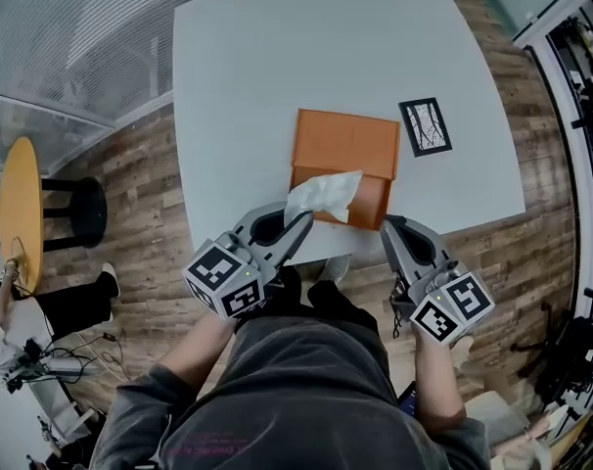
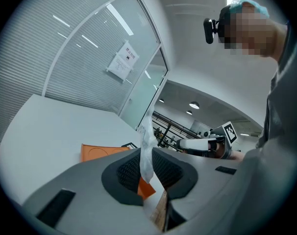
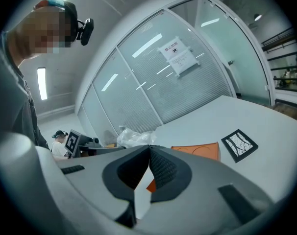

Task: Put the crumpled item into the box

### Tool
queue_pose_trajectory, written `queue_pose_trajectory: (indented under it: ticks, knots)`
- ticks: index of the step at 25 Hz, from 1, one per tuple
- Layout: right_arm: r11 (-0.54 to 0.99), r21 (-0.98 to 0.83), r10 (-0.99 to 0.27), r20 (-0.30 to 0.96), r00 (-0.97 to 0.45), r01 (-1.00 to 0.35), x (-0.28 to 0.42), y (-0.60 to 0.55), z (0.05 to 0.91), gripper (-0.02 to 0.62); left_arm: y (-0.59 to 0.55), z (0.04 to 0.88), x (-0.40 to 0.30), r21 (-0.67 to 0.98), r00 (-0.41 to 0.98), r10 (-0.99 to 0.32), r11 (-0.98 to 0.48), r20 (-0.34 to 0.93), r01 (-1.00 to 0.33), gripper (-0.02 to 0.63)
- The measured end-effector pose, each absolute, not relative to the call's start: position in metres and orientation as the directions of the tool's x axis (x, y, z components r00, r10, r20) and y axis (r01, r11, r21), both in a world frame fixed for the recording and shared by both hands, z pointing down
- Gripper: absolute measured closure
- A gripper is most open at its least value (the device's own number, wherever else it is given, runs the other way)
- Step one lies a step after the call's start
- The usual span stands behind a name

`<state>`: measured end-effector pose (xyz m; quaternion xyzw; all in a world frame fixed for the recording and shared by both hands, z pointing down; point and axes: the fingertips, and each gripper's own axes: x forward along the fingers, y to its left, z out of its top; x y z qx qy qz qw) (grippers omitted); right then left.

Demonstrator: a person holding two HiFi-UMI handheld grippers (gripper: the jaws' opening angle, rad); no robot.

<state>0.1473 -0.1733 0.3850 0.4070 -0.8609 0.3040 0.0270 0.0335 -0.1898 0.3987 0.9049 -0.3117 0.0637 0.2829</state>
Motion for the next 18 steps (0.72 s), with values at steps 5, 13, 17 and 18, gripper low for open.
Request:
queue_pose_trajectory:
  ticks: [5,13,17,18]
  knots:
    - [0.421,-0.513,-0.725,0.306,-0.617,-0.748,0.149,-0.173,0.395,0.591,-0.197,0.414,0.035,0.478,0.828,-0.465,-0.676,0.314,-0.561,0.541]
    - [0.336,-0.512,-0.761,0.347,-0.548,-0.791,0.144,-0.173,0.409,0.591,-0.210,0.438,0.035,0.500,0.865,-0.375,-0.708,0.332,-0.499,0.541]
    - [0.308,-0.511,-0.766,0.368,-0.528,-0.803,0.139,-0.176,0.415,0.591,-0.217,0.454,0.035,0.511,0.875,-0.337,-0.715,0.347,-0.478,0.541]
    - [0.302,-0.511,-0.766,0.373,-0.524,-0.805,0.137,-0.177,0.416,0.591,-0.218,0.459,0.034,0.514,0.877,-0.326,-0.716,0.352,-0.473,0.541]
